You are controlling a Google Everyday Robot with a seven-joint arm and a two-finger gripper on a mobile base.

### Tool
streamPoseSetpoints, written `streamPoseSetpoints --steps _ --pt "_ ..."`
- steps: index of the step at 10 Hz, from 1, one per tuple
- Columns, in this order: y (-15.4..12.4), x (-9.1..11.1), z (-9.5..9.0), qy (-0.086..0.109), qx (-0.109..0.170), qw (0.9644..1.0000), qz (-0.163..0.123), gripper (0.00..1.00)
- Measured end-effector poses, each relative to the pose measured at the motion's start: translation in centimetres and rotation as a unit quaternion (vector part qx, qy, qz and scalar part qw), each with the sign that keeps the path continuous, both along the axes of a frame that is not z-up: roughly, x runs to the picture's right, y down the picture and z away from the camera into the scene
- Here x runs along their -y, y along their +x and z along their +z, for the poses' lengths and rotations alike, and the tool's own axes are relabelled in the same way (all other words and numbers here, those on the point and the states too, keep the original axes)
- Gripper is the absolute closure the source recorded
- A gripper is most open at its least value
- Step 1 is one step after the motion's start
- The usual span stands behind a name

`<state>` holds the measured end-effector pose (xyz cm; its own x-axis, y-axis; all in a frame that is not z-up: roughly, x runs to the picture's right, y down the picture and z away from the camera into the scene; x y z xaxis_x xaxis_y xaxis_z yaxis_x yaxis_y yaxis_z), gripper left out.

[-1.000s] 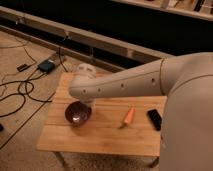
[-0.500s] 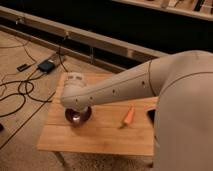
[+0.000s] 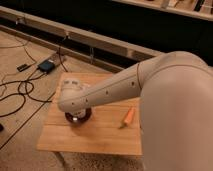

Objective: Place the ceramic cup in the ceramic bowl

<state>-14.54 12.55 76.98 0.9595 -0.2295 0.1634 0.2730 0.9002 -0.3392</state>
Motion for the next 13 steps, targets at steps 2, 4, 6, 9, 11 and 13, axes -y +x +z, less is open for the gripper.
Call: streamPoseSetpoints --steps 2,4,6,9,11,13 --pt "-0.2 -0.3 0.4 -0.003 -0.004 1.0000 0.001 0.73" --pt "-0.2 -0.4 0.7 -0.005 -0.008 0.9999 0.005 0.57" --pt "-0.1 -0.7 0.8 -0.007 -0.010 0.9999 0.006 0.34" --pt "0.2 -1.2 0.7 -0.010 -0.011 0.9998 0.009 0.20" --pt "0.4 -1.4 0.5 -0.013 -0.013 0.9997 0.014 0.20" --pt "0.6 -1.3 -0.1 -0.016 -0.014 0.9995 0.022 0.20"
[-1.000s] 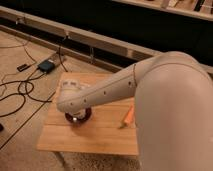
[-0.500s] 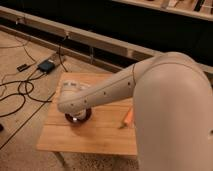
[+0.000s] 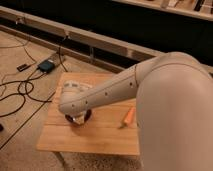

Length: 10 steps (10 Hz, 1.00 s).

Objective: Place the ceramic cup in the ceramic bowl

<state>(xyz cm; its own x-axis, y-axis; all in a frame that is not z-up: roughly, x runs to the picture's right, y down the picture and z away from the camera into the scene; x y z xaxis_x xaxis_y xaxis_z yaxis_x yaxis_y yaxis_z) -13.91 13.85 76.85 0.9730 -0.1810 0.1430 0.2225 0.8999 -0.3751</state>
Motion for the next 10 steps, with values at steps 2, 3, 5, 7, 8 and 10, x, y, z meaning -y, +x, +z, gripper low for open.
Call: streamPoseSetpoints --steps 2,3,5,7,8,10 --pt "0.4 0.9 -1.1 -0.002 0.000 0.9999 0.015 0.20" --pt "0.7 1.8 -2.0 -0.002 -0.001 0.9996 0.029 0.20" --pt "2.0 4.5 -3.4 0.002 -0.011 0.9975 0.070 0.20" --pt "4.4 7.8 -3.9 0.006 -0.041 0.9904 0.132 0.20" --pt "5.6 9.2 -4.0 0.009 -0.055 0.9858 0.158 0.20" --pt "8.5 12.3 -4.1 0.005 -0.098 0.9665 0.237 0.20"
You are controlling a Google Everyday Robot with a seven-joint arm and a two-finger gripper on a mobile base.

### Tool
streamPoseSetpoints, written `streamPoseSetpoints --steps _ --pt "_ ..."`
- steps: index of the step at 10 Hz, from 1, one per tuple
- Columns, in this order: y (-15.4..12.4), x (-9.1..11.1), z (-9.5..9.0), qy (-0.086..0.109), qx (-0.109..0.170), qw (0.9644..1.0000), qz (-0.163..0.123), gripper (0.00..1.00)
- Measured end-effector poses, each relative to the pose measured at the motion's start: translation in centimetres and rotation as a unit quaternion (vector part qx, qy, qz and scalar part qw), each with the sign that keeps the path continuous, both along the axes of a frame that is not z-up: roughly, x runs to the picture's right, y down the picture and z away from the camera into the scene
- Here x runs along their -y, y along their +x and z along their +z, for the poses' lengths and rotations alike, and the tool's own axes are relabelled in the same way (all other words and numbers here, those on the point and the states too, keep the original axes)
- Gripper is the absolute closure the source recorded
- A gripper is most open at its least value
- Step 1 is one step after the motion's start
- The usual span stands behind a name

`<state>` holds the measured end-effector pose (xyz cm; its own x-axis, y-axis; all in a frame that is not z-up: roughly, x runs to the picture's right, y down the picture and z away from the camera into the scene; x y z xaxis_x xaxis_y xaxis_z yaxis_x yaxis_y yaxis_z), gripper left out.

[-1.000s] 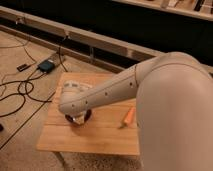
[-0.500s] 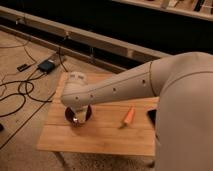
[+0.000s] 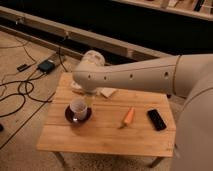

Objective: Place the ceramic cup in the ceramic bowl

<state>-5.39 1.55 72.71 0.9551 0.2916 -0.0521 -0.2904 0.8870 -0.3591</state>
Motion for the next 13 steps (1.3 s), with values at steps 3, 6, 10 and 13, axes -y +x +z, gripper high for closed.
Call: streamPoseSetpoints --steps 3,6,10,13 --pt "2.0 1.7 -0.5 -0.052 -0.040 0.9897 0.127 0.20" --pt "2.8 2.4 -1.3 -0.096 -0.057 0.9719 0.207 0.20" --pt "2.7 2.4 -1.3 -0.096 -0.056 0.9722 0.206 0.20" --pt "2.7 2.4 -1.3 -0.096 -0.056 0.9722 0.206 0.20"
